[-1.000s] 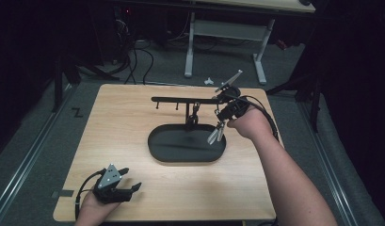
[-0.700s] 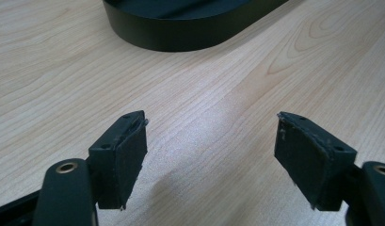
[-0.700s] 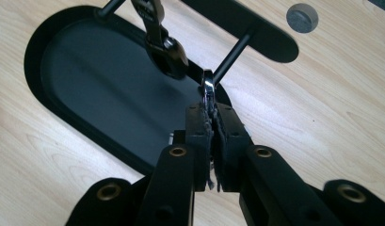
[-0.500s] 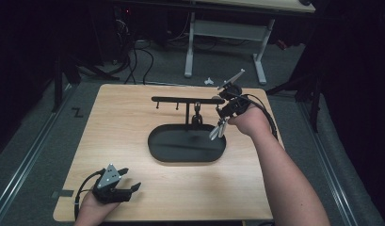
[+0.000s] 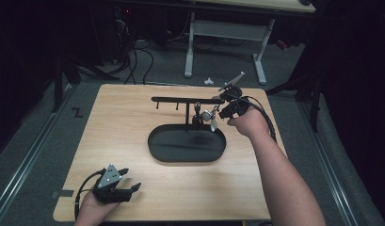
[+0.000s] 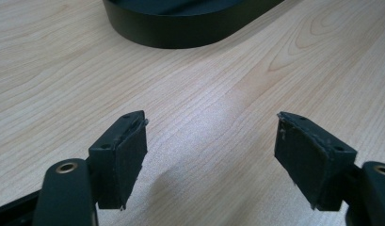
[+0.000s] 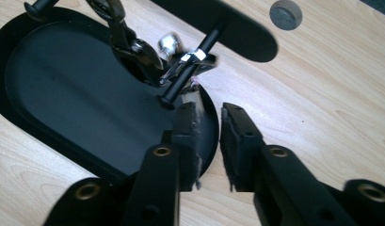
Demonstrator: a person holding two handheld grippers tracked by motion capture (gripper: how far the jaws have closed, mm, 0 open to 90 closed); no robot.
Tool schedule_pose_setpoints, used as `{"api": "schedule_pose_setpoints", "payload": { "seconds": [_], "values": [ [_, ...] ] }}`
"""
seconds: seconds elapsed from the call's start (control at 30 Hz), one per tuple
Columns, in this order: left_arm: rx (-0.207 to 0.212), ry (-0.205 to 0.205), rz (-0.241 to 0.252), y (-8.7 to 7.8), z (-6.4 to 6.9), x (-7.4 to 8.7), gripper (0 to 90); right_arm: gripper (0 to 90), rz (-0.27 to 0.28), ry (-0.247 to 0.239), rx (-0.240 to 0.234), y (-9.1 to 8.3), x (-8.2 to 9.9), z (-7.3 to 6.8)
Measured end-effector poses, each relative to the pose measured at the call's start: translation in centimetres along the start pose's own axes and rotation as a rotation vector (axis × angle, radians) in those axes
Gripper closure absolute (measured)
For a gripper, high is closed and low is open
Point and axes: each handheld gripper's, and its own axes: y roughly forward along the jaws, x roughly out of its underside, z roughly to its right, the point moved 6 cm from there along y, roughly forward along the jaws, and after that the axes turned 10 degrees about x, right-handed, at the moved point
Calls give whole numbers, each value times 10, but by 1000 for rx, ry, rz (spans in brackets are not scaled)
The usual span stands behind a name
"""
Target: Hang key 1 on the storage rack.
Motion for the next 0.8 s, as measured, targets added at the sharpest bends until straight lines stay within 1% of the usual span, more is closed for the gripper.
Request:
{"api": "schedule_pose_setpoints", "payload": {
  "seconds": [0.1,0.23,0.27,0.33,0.4,0.57,0.6,0.7,0.73,0.8],
  "values": [
    [1,2,-4,0,0,0,263,681,-1,1,-12,3,1,-3],
    [-1,1,-1,0,0,0,263,644,-3,3,-13,5,2,-4],
    [-1,1,-1,0,0,0,263,630,-4,10,-16,6,3,-6],
    [-1,1,-1,0,0,0,263,605,-4,4,-16,7,4,-6],
    [1,3,-4,0,0,0,263,576,-4,8,-17,8,6,-7],
    [0,3,0,2,1,-1,262,490,-1,32,-23,13,13,-8],
    [0,4,1,2,1,-1,262,476,-3,30,-23,14,15,-8],
    [4,5,-5,2,1,-1,261,447,-4,50,-24,19,21,-6],
    [4,6,-6,2,1,-1,261,437,-7,66,-25,20,24,-6],
    [5,5,-5,3,2,-1,261,420,-2,80,-27,23,29,-4]
  ]
}}
